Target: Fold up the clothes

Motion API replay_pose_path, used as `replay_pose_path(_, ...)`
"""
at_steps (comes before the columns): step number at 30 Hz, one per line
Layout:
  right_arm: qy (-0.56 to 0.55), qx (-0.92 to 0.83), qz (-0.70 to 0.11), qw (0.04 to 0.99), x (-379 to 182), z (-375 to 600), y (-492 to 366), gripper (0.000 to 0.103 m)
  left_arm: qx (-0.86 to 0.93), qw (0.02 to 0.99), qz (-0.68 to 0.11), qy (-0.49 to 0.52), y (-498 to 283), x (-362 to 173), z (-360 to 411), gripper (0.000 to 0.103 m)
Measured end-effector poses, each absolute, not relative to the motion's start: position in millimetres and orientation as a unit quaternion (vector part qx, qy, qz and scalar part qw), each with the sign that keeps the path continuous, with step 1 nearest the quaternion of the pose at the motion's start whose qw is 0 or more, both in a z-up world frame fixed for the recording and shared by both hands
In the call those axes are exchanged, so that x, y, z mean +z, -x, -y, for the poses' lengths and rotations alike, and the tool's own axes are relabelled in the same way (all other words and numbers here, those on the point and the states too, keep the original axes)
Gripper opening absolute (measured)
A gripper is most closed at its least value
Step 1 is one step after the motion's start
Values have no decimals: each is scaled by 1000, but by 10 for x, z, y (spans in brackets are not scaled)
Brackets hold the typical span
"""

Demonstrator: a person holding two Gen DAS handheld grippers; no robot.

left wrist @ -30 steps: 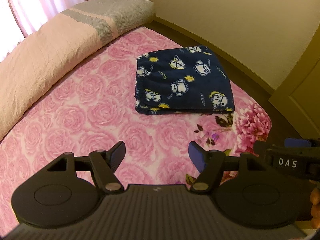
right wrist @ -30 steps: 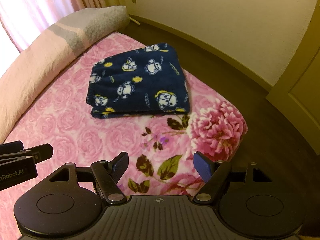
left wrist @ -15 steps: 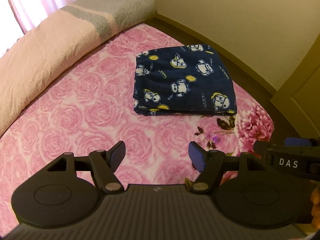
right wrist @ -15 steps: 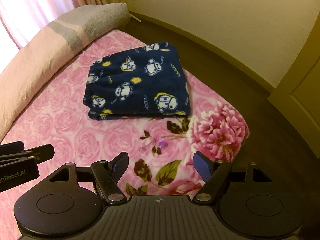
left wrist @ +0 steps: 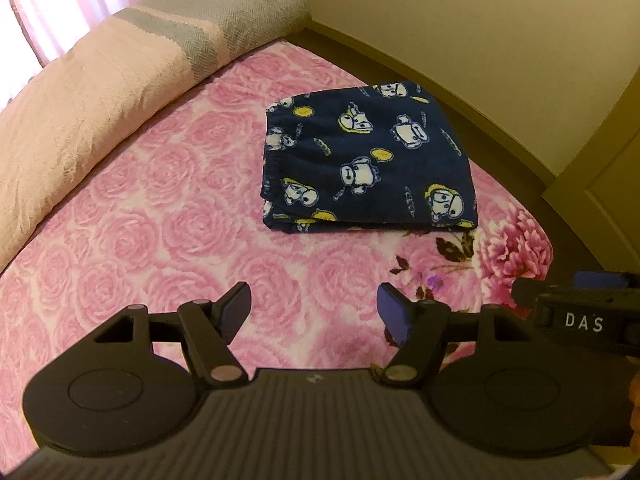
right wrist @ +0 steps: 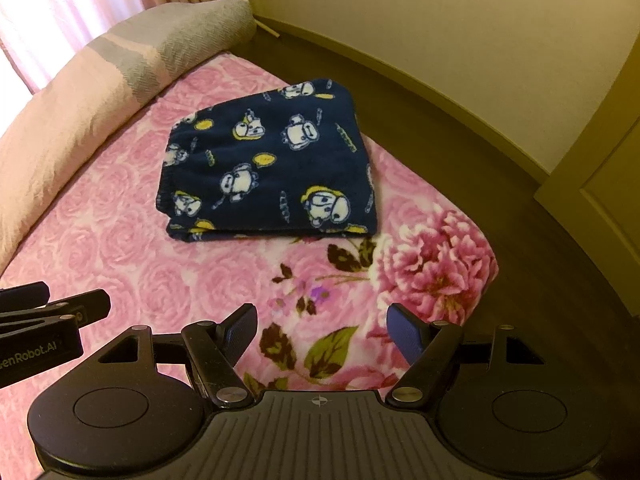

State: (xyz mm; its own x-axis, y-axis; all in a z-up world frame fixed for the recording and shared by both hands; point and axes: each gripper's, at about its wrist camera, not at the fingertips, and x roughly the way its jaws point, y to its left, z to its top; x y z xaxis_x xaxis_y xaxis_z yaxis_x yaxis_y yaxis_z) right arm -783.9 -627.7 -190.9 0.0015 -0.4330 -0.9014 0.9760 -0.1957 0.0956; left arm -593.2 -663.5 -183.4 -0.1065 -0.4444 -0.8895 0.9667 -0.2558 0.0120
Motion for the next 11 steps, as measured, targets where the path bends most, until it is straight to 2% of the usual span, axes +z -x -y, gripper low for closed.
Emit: replay_pose_path(11,-433,-637,-311,557,-1883,6344,7843,75,-682,531,-299,-404,5960,-1796,6676,66)
